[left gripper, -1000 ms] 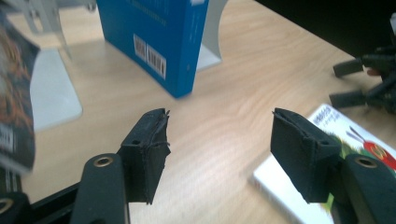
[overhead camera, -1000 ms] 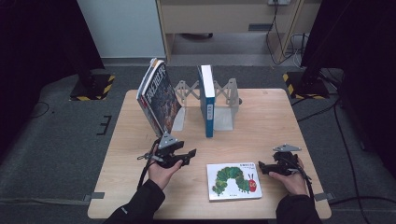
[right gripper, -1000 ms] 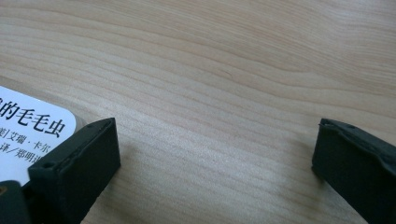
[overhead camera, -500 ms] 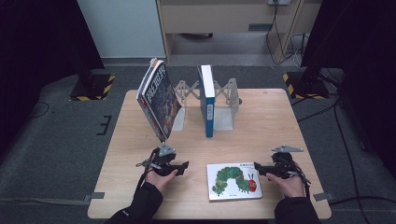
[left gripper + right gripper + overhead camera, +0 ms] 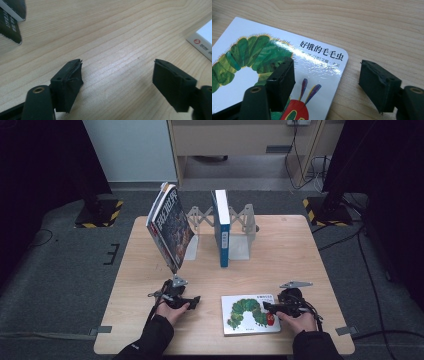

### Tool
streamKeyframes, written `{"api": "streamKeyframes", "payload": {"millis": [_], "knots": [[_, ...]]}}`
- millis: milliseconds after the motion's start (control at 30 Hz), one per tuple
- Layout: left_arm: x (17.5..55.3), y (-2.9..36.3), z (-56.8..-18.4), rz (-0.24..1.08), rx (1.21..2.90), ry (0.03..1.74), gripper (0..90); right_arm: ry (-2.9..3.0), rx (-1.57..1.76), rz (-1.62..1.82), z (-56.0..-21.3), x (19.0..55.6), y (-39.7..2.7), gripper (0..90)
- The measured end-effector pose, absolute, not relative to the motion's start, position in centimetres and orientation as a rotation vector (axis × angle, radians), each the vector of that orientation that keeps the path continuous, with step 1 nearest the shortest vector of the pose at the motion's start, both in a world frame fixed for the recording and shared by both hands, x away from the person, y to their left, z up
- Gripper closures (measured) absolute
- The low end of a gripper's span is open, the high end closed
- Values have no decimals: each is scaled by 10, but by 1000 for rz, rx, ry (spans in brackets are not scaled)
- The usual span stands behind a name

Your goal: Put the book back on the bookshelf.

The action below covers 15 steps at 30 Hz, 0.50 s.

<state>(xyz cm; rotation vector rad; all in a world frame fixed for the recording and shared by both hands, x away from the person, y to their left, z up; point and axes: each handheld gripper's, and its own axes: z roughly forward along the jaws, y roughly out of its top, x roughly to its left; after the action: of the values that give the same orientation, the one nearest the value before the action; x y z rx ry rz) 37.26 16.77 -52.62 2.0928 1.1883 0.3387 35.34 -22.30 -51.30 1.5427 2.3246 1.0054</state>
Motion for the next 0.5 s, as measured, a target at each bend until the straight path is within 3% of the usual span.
{"api": "streamKeyframes", "payload": {"millis": [133,300,500], "knots": [[370,167,-528,368,2101,1160,200,2334,1550,1020,-514,354,-225,362],[366,162,-536,433,2123,1075,105,2349,1566,1021,-513,351,-223,424],[366,160,-537,442,2154,1071,55,2359,1568,1032,-513,349,-222,439]]}}
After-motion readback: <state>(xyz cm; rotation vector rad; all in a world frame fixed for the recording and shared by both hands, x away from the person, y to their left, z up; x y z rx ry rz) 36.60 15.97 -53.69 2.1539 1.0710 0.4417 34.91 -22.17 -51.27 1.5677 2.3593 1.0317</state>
